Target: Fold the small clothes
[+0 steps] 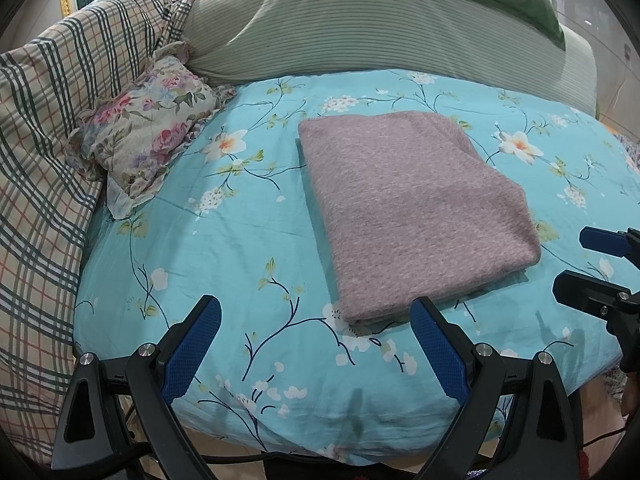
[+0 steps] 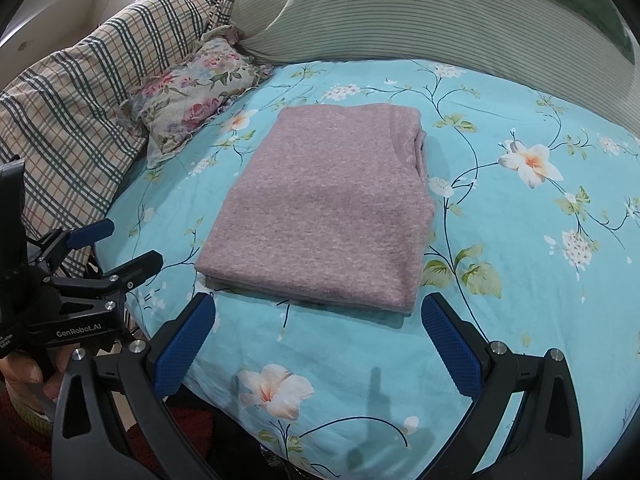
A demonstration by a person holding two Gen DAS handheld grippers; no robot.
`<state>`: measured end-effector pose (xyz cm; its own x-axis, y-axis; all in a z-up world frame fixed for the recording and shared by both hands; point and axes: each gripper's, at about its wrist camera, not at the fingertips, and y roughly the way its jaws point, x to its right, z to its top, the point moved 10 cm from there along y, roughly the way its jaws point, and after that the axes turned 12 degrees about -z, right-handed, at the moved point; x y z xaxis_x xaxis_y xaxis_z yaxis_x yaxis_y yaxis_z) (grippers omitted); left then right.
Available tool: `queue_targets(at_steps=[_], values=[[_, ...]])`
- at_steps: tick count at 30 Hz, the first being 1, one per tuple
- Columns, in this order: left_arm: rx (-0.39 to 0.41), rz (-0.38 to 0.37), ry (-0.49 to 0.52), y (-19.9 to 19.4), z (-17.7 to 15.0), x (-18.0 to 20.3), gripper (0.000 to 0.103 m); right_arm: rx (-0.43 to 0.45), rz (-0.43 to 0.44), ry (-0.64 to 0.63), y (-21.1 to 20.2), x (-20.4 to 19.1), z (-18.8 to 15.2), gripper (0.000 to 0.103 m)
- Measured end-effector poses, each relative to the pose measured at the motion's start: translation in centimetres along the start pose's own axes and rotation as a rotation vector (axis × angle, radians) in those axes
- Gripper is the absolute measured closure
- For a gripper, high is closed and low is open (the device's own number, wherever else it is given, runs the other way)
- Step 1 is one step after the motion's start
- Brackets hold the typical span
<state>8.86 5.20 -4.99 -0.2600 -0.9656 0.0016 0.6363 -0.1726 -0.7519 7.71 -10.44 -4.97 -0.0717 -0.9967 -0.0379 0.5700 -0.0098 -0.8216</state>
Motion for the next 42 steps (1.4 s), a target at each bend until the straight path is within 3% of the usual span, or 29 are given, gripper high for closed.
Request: queue_targets(at_steps=[35,42], values=[[-0.013,-0.038,0.006,1.5,2.7,-0.2,0.007,-0.028,-0.008,-0.028,2.7,2.7,3.1,0.0],[-0.033,-0.017,0.0,3.0,3.4,-0.5,0.007,-0.042,-0.012,-0.028,3.8,3.4,4.2,0.0]])
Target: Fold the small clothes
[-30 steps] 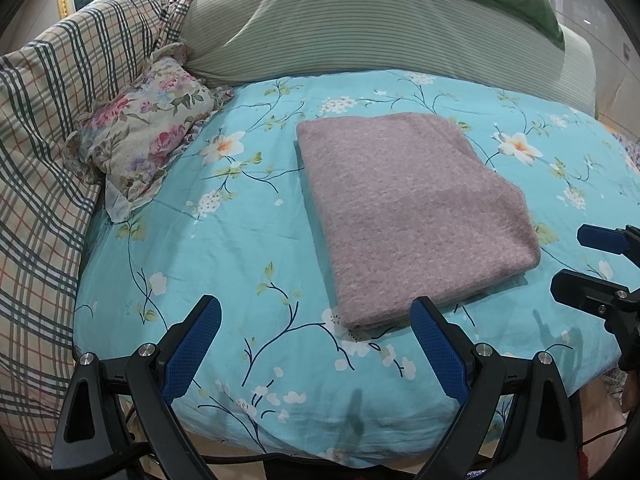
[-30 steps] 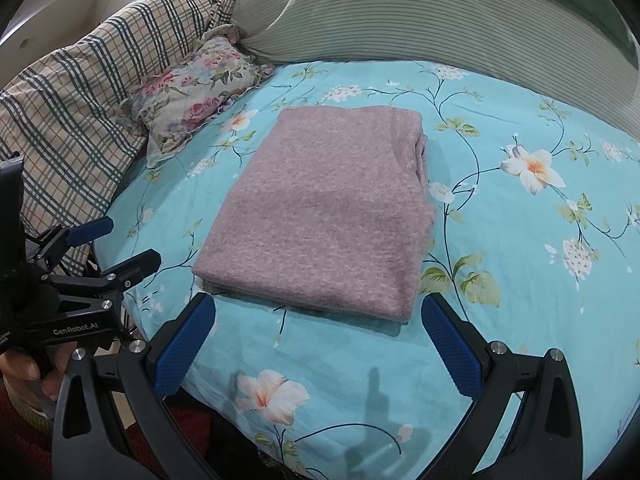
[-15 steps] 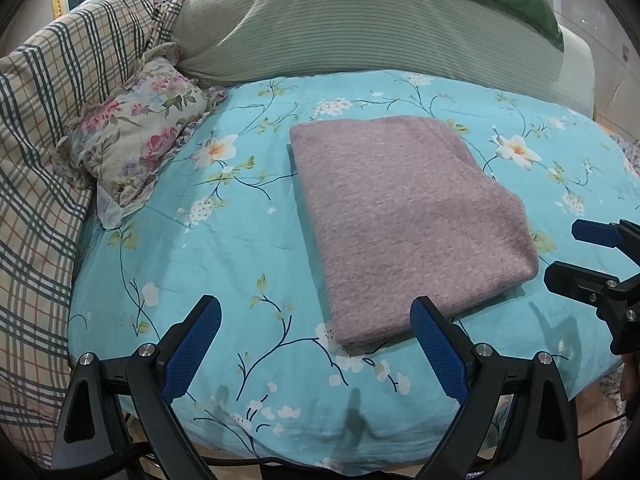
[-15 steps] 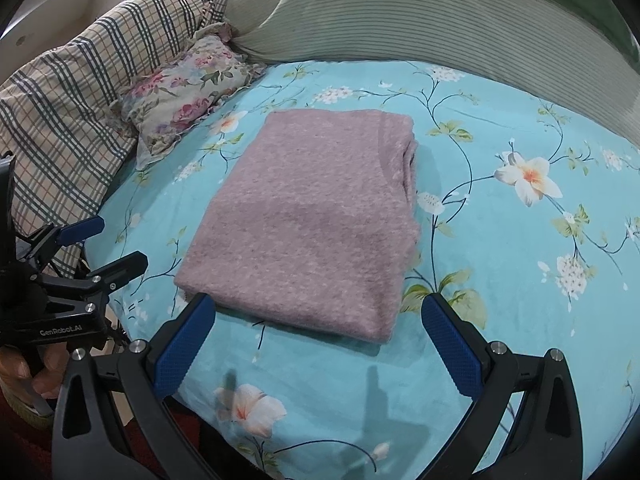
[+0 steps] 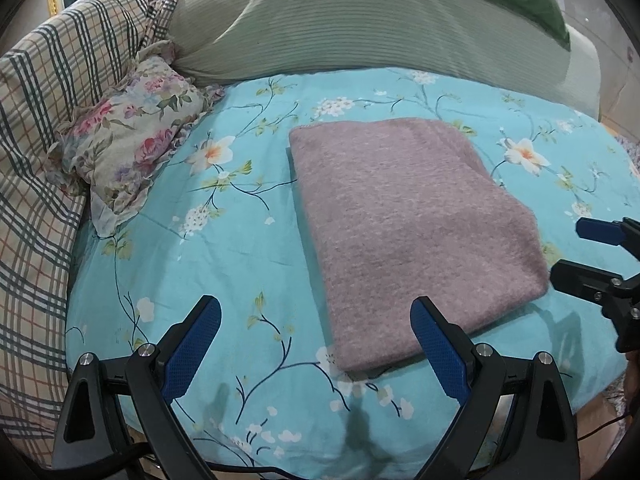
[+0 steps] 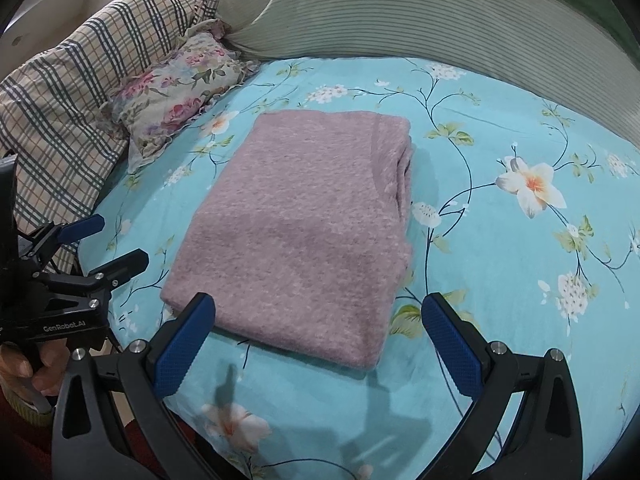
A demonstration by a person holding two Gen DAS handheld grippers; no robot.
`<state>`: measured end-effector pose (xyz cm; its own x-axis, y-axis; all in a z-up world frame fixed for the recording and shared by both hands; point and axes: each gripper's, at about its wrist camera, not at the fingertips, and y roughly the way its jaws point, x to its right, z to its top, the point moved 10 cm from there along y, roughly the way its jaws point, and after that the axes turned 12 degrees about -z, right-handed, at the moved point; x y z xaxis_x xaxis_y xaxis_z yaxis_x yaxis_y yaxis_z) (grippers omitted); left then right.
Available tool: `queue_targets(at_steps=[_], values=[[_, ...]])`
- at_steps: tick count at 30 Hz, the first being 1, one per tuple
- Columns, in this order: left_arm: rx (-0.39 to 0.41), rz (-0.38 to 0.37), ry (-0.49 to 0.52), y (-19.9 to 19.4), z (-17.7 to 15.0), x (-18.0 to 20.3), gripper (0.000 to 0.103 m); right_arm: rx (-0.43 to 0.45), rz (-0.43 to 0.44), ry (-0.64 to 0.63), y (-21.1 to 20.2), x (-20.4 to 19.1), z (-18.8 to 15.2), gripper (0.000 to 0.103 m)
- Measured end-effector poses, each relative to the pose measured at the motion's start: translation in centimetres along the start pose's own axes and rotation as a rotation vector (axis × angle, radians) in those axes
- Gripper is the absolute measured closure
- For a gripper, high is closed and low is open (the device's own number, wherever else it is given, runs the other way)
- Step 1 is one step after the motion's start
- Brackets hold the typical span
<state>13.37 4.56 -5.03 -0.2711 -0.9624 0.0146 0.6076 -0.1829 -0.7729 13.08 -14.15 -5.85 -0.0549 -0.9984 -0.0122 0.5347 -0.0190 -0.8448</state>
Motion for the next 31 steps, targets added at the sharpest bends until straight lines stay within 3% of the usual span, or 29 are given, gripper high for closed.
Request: queue_targets(at_steps=[31], values=[[-0.009,-0.005,-0.005,1.5,1.7,-0.7,0.007,-0.031,0.016,0.03,2.4,0.1,0.9,0.0]])
